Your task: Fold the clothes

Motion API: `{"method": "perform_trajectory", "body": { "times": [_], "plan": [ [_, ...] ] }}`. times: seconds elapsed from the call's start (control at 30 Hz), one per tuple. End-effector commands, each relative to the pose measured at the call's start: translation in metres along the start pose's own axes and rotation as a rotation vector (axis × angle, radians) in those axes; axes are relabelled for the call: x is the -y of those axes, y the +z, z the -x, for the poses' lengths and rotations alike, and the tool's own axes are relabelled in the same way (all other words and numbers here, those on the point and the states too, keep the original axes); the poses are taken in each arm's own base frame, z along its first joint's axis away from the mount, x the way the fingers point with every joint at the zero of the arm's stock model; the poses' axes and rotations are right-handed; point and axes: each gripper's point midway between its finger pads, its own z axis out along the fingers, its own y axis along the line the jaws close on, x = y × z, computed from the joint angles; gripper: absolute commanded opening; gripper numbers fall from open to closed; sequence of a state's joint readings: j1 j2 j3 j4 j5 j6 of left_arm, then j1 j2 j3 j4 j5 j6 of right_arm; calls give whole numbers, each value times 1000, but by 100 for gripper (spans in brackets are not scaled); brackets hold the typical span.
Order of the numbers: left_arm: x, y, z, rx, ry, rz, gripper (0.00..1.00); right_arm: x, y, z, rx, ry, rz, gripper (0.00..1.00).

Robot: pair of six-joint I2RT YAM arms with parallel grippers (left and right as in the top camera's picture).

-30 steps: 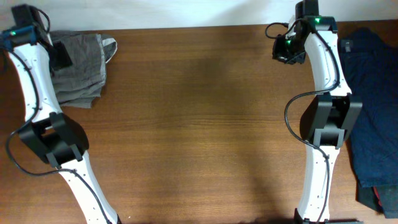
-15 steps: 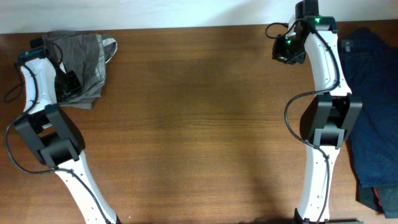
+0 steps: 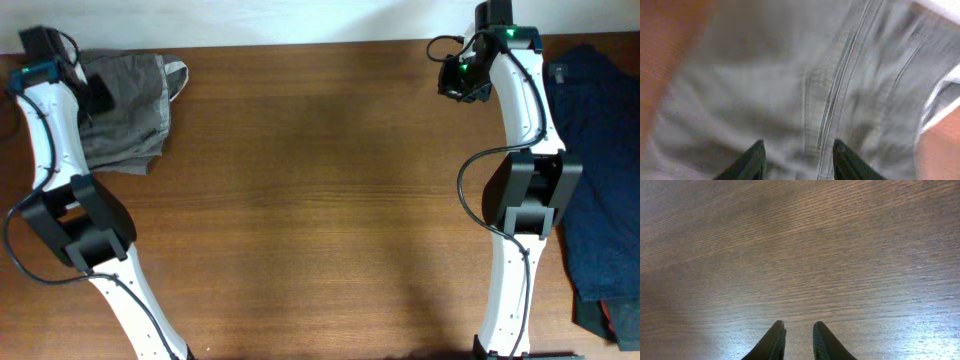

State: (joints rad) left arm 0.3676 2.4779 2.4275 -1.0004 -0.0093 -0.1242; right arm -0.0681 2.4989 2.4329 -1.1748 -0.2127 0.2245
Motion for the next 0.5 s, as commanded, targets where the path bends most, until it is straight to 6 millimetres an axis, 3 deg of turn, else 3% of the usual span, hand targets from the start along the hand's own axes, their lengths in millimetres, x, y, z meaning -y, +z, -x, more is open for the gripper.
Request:
{"method": "perform_trajectory", "body": {
  "times": [0.0, 0.3, 0.37, 0.47],
  "plan": [
    [8, -29, 41, 157, -2, -35, 44, -17, -31, 13, 70, -36, 32, 24],
    [12, -22, 77, 310, -2, -54, 44, -18, -31, 17, 87, -40, 36, 24],
    [14, 3, 85, 359, -2, -60, 45, -18, -31, 16, 82, -39, 35, 24],
    [14, 39, 87, 398, -3, -64, 61, -18, -31, 14, 77, -38, 33, 24]
  ]
}}
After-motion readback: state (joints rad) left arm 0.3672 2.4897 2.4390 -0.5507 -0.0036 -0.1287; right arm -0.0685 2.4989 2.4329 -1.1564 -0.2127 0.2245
